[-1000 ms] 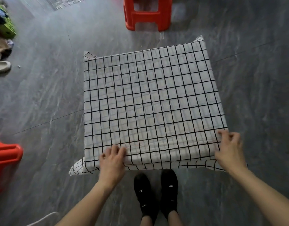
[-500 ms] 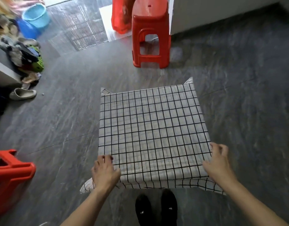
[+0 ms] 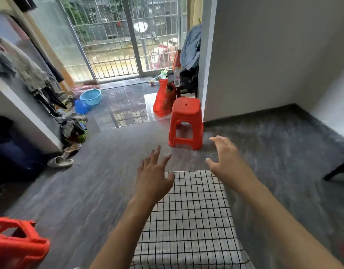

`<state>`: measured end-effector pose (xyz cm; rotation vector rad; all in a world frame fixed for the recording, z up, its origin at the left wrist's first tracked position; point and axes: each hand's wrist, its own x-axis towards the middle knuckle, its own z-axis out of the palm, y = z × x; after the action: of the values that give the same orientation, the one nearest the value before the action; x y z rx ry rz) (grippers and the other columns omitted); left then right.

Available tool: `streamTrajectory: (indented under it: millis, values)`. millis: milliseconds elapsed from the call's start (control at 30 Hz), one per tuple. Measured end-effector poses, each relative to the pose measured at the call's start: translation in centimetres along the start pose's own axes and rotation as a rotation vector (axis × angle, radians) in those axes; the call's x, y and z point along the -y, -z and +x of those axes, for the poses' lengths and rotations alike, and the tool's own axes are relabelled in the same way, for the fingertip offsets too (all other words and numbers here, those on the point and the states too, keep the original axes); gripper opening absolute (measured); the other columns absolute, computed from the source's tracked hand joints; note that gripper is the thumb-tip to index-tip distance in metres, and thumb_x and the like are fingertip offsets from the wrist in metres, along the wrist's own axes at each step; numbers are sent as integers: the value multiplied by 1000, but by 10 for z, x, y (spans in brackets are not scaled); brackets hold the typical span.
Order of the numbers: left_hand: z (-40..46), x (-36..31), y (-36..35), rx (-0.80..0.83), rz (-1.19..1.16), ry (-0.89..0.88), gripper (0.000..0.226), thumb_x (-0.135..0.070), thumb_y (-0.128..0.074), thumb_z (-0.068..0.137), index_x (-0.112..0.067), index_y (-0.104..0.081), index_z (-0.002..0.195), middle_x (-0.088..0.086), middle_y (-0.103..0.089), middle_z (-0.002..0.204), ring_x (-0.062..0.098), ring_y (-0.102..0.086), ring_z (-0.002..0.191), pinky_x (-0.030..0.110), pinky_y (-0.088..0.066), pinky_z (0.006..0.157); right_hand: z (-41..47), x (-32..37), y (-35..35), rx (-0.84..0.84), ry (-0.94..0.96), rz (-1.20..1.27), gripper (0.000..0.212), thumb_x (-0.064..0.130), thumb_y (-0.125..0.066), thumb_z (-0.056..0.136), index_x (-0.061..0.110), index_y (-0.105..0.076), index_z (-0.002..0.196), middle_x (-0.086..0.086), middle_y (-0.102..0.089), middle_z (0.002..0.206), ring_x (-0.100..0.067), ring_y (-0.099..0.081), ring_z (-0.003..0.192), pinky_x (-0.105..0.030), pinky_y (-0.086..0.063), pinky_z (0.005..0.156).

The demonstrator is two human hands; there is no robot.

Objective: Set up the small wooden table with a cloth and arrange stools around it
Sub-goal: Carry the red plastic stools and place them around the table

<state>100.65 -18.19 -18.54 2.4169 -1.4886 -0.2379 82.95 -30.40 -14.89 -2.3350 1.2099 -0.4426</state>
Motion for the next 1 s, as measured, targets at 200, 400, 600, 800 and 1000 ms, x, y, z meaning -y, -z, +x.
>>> streamTrajectory:
  millis: [200,400,600,800,1000]
  values:
    - [-25,-23,55,-106,156,2,78,-50,-47,92,-40,0,153,-6,34,156,17,25,146,49,8,120,-14,57,45,-68,169,-63,76,30,-65,87,24,-24,151,0,-20,159,-21,-24,143,-43,-30,114]
    - [-65,1,92,-184,202,90,80,-54,-41,94,-38,11,153,-6,40,153,17,33,143,51,11,119,-33,103,34,-10,318,-118,86,29,-66,85,24,-13,153,-3,-14,161,-24,-22,144,-47,-32,114]
    - [-125,52,117,-217,173,233,80,-56,-44,93,-38,6,153,-7,43,151,16,33,143,48,14,117,-59,153,-4,144,463,-194,80,38,-59,90,29,-12,155,0,-2,163,-25,-13,148,-42,-21,118]
    - [-217,125,137,-245,151,438,81,-58,-40,94,-38,12,153,-7,44,150,17,34,142,47,16,115,-110,235,-62,270,675,-244,71,51,-47,95,28,-15,155,0,-1,163,-24,-11,149,-43,-17,120]
    - [-337,204,154,-221,69,702,83,-57,-41,94,-35,13,153,-7,43,150,16,31,143,47,13,116,-189,334,-129,408,865,-220,72,58,-33,96,29,-5,155,5,6,163,-16,-2,150,-38,-10,120]
